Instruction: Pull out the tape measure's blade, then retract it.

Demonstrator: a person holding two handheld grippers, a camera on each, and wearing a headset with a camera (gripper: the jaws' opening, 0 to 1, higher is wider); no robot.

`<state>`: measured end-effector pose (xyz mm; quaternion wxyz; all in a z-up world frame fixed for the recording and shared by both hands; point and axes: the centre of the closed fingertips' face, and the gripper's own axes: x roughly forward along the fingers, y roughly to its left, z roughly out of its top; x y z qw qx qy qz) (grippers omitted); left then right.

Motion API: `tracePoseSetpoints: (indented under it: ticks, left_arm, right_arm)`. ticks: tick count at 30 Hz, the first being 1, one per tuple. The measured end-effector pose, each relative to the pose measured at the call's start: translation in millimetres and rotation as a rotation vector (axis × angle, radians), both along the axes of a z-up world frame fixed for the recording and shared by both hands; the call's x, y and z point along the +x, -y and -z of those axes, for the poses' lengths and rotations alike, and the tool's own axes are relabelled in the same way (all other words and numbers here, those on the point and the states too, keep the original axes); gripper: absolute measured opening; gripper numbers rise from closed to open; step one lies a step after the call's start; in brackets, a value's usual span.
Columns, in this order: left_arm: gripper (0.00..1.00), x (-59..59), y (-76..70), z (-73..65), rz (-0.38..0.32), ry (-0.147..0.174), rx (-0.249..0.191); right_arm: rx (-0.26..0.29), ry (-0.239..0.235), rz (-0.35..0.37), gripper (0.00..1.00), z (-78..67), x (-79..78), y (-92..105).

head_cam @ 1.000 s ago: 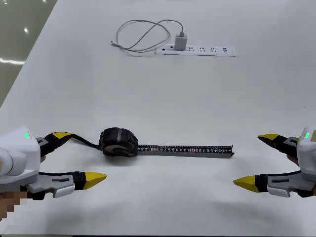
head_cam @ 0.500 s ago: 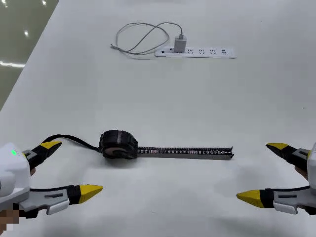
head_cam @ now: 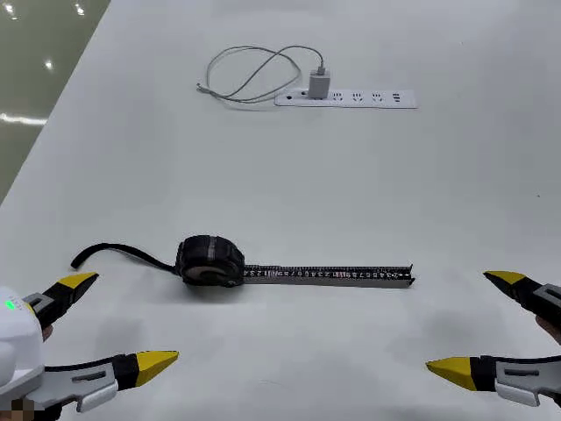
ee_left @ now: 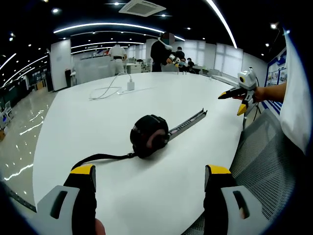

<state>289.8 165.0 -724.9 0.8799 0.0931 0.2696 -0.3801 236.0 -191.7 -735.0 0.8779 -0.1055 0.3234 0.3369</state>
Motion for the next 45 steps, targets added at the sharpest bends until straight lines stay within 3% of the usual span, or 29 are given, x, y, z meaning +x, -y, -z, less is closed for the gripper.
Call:
tracePoseSetpoints:
  ticks: [7, 21, 45]
  left_arm:
    - [0.9, -1.2, -5.0, -2.1, -0.02, 0.014, -0.003]
    - [0.94, -16.2, -6.5, 4.5, -0.055, -0.005, -0.022]
    - [0.93, -18.6, -0.4, 5.7, -0.055, -0.012, -0.033]
  right_arm:
    - [0.013, -0.008, 0.017, 0.93, 3.6, -7.4, 2.4]
    - [0.022, -0.028, 0.028, 0.95, 10.0, -22.4, 2.4]
    - [0.027, -0.017, 0.034, 0.95, 11.2, -19.1, 1.9]
